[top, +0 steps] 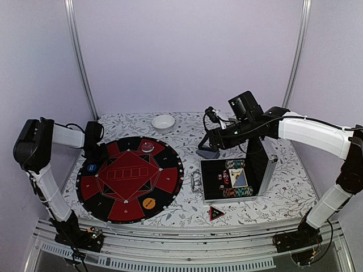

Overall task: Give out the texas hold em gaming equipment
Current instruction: Place the poker chips pile at the small blind area.

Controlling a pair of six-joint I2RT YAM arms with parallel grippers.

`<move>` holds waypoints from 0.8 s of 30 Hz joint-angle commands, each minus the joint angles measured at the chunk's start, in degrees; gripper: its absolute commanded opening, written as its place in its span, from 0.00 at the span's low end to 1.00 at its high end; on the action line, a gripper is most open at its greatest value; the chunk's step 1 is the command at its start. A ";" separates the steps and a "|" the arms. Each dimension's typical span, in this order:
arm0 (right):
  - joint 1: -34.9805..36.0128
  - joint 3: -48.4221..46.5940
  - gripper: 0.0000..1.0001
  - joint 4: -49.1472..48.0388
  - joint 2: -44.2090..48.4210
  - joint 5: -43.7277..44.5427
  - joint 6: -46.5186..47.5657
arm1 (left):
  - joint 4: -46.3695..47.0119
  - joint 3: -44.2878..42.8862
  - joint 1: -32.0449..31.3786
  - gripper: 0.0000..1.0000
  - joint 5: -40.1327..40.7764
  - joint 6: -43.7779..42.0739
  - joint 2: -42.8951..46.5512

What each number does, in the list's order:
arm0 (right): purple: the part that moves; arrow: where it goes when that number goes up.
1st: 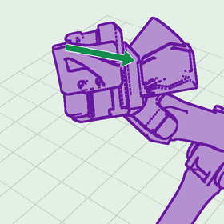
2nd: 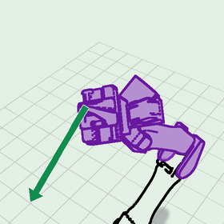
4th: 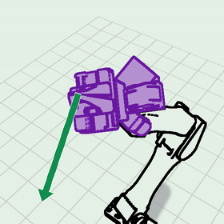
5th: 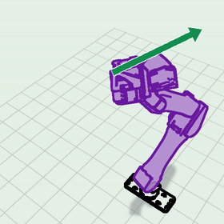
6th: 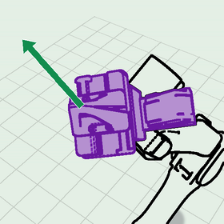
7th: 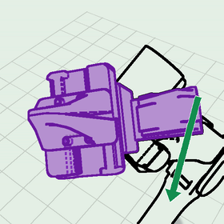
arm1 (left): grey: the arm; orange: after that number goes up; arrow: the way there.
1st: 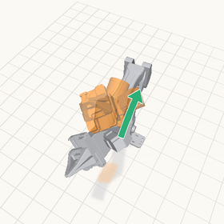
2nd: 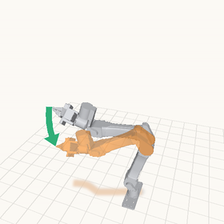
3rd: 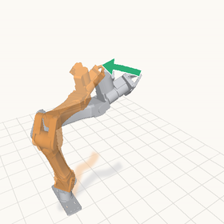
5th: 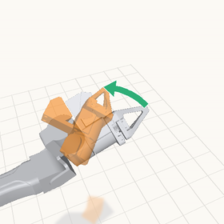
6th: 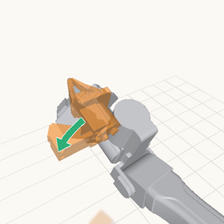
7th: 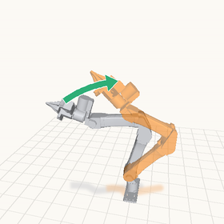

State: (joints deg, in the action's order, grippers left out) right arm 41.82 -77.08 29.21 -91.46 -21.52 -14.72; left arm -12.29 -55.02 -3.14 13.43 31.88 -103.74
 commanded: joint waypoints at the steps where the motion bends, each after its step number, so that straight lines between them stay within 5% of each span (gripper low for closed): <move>1: -0.36 -0.32 0.66 0.47 1.73 -0.09 0.28 | -2.26 0.98 -0.38 0.21 1.53 2.13 -1.60; 10: -0.38 -0.80 0.66 0.80 1.46 -0.19 0.39 | -1.50 3.22 -3.31 0.14 -0.52 4.20 0.12; 24: -0.40 -0.27 0.66 1.07 2.77 0.25 0.19 | -0.74 3.72 -2.22 0.30 -2.35 4.27 -0.03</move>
State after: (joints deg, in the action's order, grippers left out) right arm 41.82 -77.08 29.61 -91.13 -21.50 -14.72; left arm -8.99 -52.14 -5.19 14.87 35.40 -102.61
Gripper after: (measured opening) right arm 0.656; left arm 0.405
